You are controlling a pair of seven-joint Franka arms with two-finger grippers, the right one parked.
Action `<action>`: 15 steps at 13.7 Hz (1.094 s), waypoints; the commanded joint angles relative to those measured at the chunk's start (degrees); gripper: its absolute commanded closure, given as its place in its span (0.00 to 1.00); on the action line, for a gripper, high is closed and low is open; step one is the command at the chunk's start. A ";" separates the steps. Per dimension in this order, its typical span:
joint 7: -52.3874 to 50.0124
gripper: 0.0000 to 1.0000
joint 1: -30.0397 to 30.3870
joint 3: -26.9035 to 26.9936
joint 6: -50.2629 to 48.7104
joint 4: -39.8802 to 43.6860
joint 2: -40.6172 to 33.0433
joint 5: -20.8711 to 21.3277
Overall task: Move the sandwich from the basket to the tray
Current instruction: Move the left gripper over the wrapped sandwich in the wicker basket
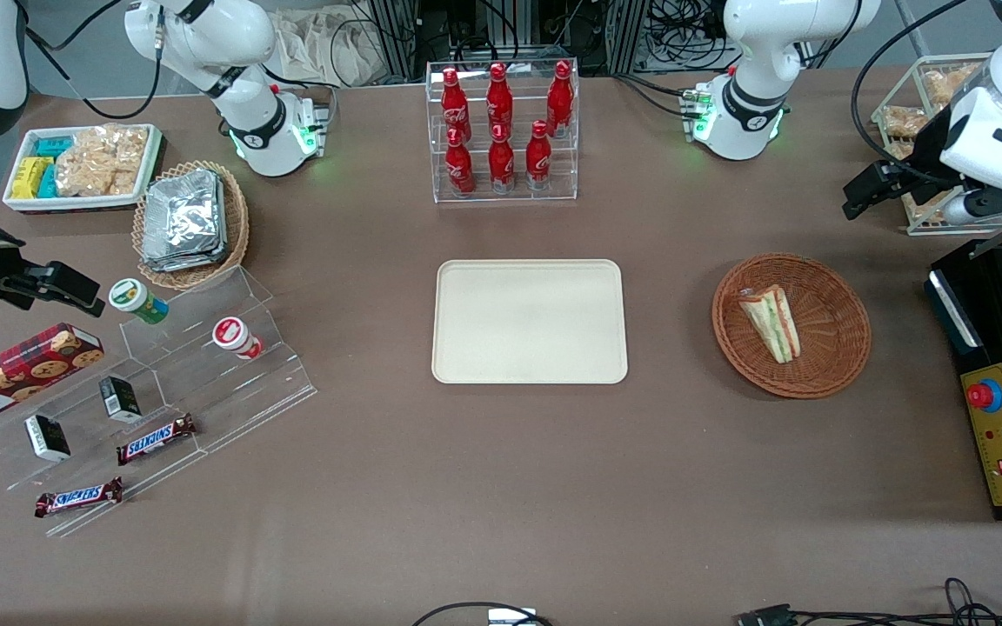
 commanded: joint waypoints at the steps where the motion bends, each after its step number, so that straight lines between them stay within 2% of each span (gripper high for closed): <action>1: 0.58 0.00 0.05 -0.17 -1.89 1.98 0.78 -0.56; 4: 0.83 0.00 0.14 -0.08 -2.33 0.41 1.30 -0.12; 6: 0.31 0.00 0.40 0.27 0.64 -4.85 1.57 -0.03; 8: 0.31 0.00 0.40 2.02 8.96 -12.31 1.65 -0.03; 11: -3.63 0.00 0.14 2.03 22.06 -20.68 5.60 0.06; 15: -7.51 0.00 -0.30 2.03 32.45 -22.28 16.83 0.06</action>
